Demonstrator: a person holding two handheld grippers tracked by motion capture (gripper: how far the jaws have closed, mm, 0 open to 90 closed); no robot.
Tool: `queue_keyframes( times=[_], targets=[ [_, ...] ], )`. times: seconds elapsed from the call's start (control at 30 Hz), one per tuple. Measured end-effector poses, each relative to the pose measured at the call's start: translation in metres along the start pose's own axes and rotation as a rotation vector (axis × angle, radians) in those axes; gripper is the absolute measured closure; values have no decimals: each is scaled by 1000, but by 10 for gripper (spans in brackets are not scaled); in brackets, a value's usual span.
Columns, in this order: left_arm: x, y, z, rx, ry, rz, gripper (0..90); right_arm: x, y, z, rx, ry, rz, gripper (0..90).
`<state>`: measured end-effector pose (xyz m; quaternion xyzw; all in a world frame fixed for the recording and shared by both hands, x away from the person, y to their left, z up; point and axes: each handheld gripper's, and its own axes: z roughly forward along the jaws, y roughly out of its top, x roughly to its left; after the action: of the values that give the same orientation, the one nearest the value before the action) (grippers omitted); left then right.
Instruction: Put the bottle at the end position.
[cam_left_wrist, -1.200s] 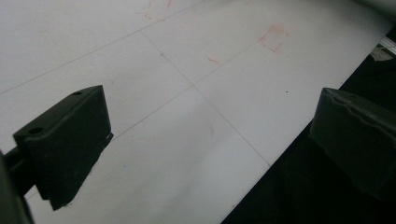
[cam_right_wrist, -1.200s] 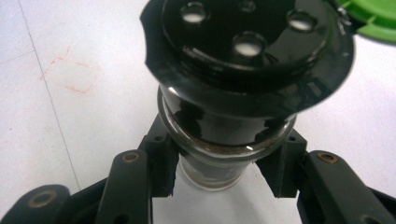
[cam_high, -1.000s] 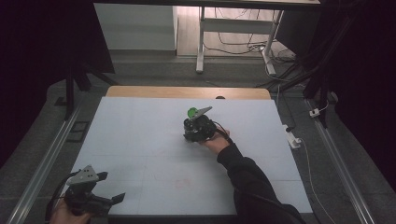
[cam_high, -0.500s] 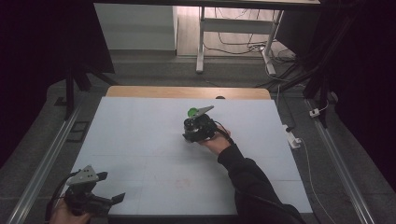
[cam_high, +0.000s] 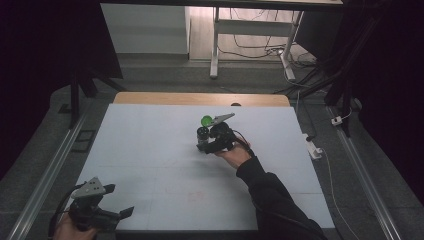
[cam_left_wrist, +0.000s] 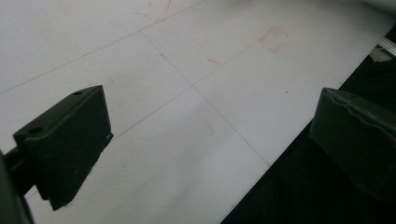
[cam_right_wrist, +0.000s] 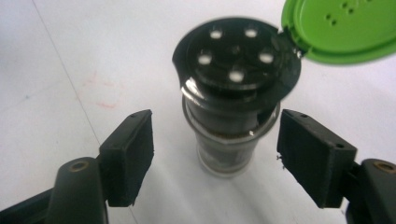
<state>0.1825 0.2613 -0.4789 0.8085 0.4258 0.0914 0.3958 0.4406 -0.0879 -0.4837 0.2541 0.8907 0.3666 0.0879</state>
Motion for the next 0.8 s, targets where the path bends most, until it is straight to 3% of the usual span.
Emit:
queue_keyframes(
  times=[0.37, 0.8],
  targets=[
    [0, 0, 0, 0, 0, -3, 0, 10, -5, -15, -16, 24, 29, 148],
    [1, 0, 0, -3, -2, -12, 0, 25, -16, -45, -59, 41, 33, 75]
  ],
)
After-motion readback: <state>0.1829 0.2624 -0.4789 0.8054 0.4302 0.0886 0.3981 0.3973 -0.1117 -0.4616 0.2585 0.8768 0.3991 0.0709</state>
